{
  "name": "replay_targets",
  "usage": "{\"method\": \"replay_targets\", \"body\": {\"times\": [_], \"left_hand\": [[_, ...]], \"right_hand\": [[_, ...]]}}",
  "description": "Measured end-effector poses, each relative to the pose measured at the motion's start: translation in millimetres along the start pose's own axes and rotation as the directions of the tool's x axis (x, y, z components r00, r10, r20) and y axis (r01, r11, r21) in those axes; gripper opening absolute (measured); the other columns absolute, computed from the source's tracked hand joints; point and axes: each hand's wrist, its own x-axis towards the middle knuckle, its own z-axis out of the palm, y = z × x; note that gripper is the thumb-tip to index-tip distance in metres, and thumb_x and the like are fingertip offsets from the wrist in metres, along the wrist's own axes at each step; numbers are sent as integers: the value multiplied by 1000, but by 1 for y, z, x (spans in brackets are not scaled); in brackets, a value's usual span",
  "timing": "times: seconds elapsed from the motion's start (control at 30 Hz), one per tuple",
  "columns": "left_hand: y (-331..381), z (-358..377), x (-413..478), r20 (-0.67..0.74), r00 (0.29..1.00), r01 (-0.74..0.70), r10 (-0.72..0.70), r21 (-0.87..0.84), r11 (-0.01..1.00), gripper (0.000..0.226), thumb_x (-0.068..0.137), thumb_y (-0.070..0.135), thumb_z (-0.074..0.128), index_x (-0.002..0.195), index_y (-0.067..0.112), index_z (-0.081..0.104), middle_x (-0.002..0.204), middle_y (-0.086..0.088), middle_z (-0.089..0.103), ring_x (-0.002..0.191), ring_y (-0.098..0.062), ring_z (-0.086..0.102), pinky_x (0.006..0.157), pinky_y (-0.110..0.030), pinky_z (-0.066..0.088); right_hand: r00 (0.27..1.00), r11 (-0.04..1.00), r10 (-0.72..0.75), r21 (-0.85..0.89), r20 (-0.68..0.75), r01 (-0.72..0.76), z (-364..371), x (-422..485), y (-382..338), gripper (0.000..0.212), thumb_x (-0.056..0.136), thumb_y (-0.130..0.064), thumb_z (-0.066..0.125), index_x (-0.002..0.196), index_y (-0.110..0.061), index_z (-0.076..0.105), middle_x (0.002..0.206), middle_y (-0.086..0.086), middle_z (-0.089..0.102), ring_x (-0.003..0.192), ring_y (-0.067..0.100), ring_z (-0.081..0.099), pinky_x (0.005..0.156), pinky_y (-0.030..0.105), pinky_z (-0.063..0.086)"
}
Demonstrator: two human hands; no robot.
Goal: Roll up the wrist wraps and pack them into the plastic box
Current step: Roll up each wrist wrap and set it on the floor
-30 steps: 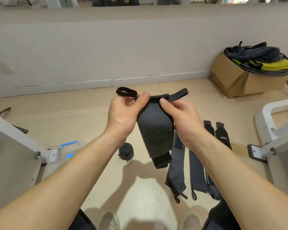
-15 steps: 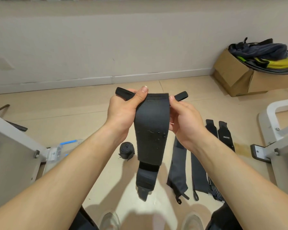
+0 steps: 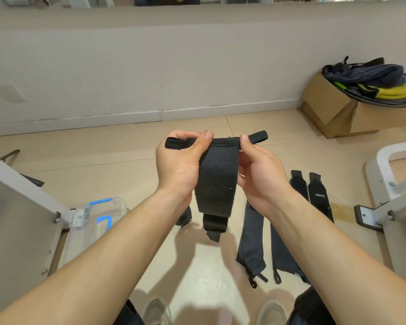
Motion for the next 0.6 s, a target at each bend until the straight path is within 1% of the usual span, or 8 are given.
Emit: {"method": "replay_targets", "body": {"times": [0.07, 0.13, 0.23, 0.33, 0.43, 0.47, 0.53, 0.6], "left_hand": [[-2, 2, -1, -67, 997, 25, -28, -43, 999, 24, 79, 15, 87, 83, 12, 64, 79, -1, 69, 73, -13, 66, 72, -26, 55], [-1, 3, -1, -108, 993, 33, -40, -64, 997, 25, 78, 15, 88, 82, 14, 63, 80, -1, 69, 74, -14, 67, 74, -27, 56], [-2, 6, -3, -111, 993, 30, -30, -1, 1000, 26, 78, 18, 88, 83, 17, 63, 82, -1, 68, 76, -14, 67, 73, -29, 57], [-8, 6, -6, -24, 998, -56, 62, 188, 980, 20, 83, 27, 84, 91, 23, 66, 91, 4, 69, 83, -13, 67, 79, -29, 57], [-9, 1, -7, 131, 958, -286, 254, 491, 823, 18, 90, 28, 76, 106, 30, 67, 105, 7, 62, 89, -3, 62, 78, -11, 48], [-9, 0, -7, 160, 943, -332, 292, 526, 783, 19, 91, 25, 74, 108, 30, 67, 102, 7, 61, 87, -3, 60, 75, -9, 45], [-5, -3, -5, 183, 931, -365, 317, 528, 767, 21, 89, 17, 74, 107, 29, 68, 89, 10, 63, 78, -5, 59, 72, -14, 46], [-3, -6, -3, 228, 925, -380, 303, 541, 751, 24, 87, 12, 72, 106, 27, 70, 82, 11, 66, 75, -7, 61, 72, -18, 49]], "right_hand": [[999, 999, -29, 34, 28, 28, 2, -3, 0, 39, 104, -32, 53, 114, 2, 69, 111, 17, 76, 99, 25, 74, 85, 33, 58], [996, 997, -77, 12, 53, 76, 4, -7, 0, 33, 95, -28, 64, 108, 2, 70, 101, 14, 76, 90, 22, 74, 75, 29, 59], [990, 988, -141, -62, -2, 141, 4, -8, 3, 16, 90, -11, 72, 104, -1, 71, 90, 6, 78, 83, 15, 75, 69, 23, 58], [988, 991, -133, -30, -77, 131, 2, -6, 2, 19, 94, -8, 69, 109, 5, 70, 89, 8, 76, 80, 17, 75, 69, 25, 59], [985, 993, -116, -26, -127, 113, -2, -2, 1, 22, 94, -10, 69, 110, 6, 70, 97, 15, 76, 85, 22, 75, 78, 33, 62], [984, 993, -115, -30, -136, 112, -4, 0, 0, 20, 94, -10, 69, 107, 5, 71, 99, 16, 76, 87, 24, 75, 80, 35, 61], [982, 993, -118, -41, -151, 113, -6, 2, 0, 13, 94, -10, 70, 101, 1, 73, 99, 17, 76, 88, 25, 74, 79, 35, 61], [981, 992, -119, -64, -154, 111, -7, 4, -1, 11, 93, -10, 71, 98, -1, 73, 96, 15, 77, 85, 24, 75, 74, 32, 62]]}}
